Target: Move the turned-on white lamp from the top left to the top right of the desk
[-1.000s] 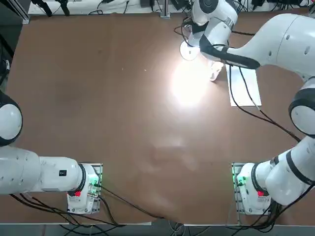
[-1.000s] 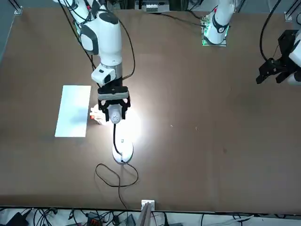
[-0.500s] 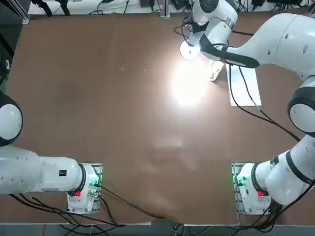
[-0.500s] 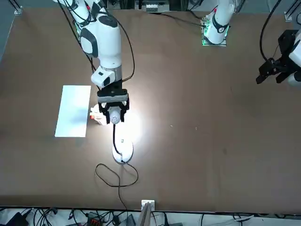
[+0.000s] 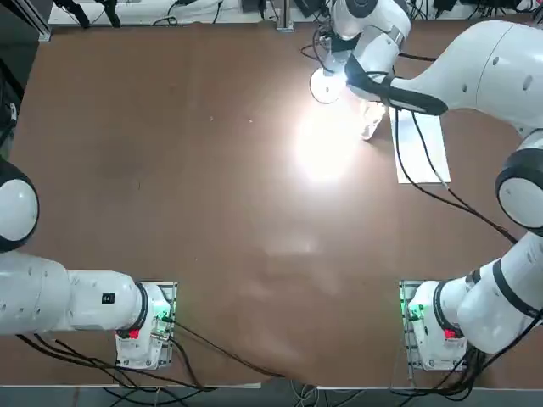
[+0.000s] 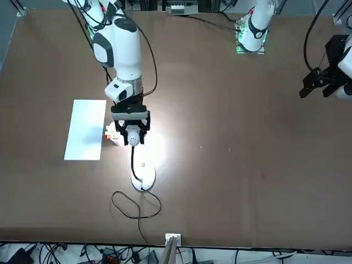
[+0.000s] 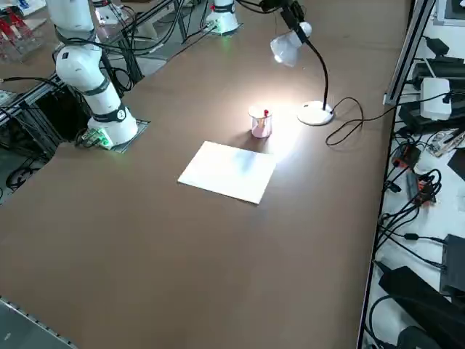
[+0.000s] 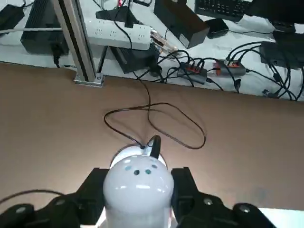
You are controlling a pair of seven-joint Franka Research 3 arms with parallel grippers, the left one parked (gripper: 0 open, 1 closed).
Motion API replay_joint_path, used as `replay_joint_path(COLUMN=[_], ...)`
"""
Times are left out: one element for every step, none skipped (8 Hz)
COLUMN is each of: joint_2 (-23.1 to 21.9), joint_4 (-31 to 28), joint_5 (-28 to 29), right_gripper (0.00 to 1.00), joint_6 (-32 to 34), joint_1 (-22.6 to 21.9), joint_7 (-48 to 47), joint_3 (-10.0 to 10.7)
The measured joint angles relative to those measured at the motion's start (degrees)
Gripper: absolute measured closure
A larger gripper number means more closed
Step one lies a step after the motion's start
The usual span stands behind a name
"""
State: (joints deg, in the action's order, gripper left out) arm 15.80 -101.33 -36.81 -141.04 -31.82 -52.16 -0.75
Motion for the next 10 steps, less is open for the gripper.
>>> replay_joint_path(joint_2=[0.1,0.2,0.1,0.1,0.1,0.1,0.2,0.4,1.0,2.2], joint_4=[1.9,4.7,7.6,10.0,11.8,12.9,13.5,13.7,13.7,13.6], joint_5=[1.8,3.8,5.7,6.9,7.4,7.4,7.4,7.5,7.4,7.4], right_gripper=[0.28,0.28,0.28,0.28,0.28,0.28,0.28,0.28,0.28,0.28], joint_6=[1.2,3.5,5.7,6.9,7.2,7.2,7.2,6.7,6.4,6.2], joint_1=[0.8,2.1,4.0,6.7,10.3,14.4,18.7,23.8,28.7,33.0], joint_7=[-0.2,-0.3,-0.4,-0.4,-0.4,-0.4,-0.4,-0.4,-0.2,1.0], joint_3=[0.0,0.1,0.2,0.2,0.3,0.5,0.6,0.7,0.8,0.8])
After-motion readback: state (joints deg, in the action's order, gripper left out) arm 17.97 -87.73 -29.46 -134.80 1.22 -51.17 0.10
